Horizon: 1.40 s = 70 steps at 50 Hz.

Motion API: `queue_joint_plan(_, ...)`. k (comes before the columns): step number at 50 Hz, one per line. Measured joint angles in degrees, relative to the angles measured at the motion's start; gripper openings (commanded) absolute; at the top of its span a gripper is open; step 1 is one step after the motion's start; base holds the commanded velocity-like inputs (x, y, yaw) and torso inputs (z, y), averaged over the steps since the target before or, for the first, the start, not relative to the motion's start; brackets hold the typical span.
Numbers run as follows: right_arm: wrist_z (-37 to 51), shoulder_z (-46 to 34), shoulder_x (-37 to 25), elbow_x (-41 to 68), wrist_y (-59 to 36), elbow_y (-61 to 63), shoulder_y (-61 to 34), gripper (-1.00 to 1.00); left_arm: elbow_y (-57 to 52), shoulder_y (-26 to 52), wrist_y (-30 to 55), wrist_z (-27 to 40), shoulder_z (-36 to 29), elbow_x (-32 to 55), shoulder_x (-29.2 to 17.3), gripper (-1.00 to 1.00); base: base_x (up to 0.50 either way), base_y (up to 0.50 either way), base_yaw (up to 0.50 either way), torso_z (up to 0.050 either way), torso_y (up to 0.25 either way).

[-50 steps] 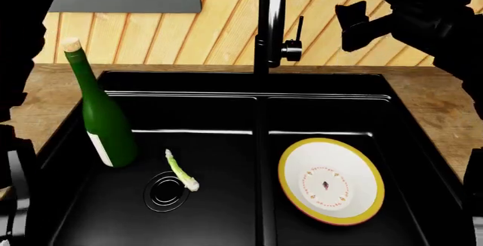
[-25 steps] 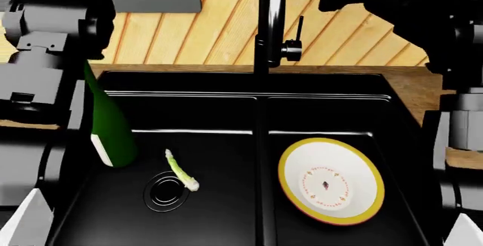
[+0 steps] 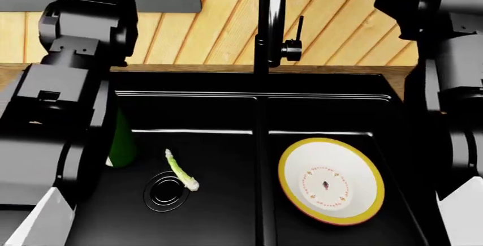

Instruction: Pick the bowl and bottle and place them in the sink. Then turn on the water.

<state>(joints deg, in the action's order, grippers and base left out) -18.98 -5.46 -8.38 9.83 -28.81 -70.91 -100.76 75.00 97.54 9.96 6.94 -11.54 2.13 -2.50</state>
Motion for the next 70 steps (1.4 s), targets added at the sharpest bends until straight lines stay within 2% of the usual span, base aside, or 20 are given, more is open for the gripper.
queue_joint_plan(14,1.7,3.6,1.8,-5.4,2.0,-3.0,-0.4,1.0,0.0,1.7,1.0,0.7,2.5,-0.9,0.1,1.0,0.0,0.0,0.0,0.0,0.0)
queue_joint_plan(32,3.0,4.2,3.0,-8.9,3.0,-3.8,0.3,1.0,0.0,2.0,1.5,0.9,5.2,-1.6,0.0,1.0,0.0,0.0,0.0,0.0,0.0)
queue_joint_plan(70,3.7,5.1,3.5,-9.4,2.6,-4.0,1.0,1.0,0.0,2.2,3.0,-0.3,5.9,-2.2,0.2,1.0,0.0,0.0,0.0,0.0,-0.096)
